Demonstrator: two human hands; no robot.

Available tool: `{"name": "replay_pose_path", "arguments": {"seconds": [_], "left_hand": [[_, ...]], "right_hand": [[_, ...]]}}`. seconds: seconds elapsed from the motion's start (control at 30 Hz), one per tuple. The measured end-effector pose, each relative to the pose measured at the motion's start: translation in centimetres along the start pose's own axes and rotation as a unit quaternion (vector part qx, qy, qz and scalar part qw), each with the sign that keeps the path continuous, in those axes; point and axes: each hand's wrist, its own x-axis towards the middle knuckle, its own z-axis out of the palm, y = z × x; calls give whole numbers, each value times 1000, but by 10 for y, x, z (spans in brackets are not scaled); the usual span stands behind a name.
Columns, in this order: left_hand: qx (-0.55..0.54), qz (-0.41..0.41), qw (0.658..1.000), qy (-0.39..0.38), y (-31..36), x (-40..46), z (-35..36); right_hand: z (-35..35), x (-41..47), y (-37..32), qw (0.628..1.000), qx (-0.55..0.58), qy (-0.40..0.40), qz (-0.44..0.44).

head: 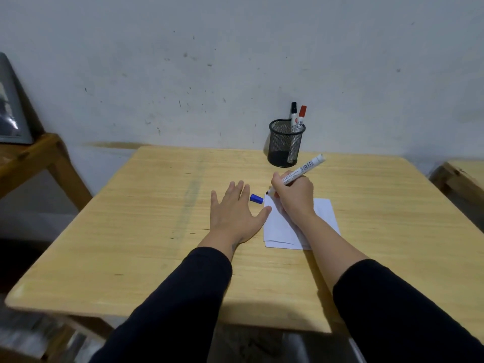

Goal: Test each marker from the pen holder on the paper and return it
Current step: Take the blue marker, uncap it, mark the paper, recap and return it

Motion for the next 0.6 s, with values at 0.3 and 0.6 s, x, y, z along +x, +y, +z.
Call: {"name": "replay_pose_path", "arguments": {"seconds": [0.3, 0.6], "left_hand": [[1, 0, 1000, -3, 0, 0, -1], [2, -8, 1000, 0, 1, 3, 1]], "right_hand": [[3, 2, 0, 998, -55, -5, -17], [-1, 1, -5, 999, 21, 23, 40]]}}
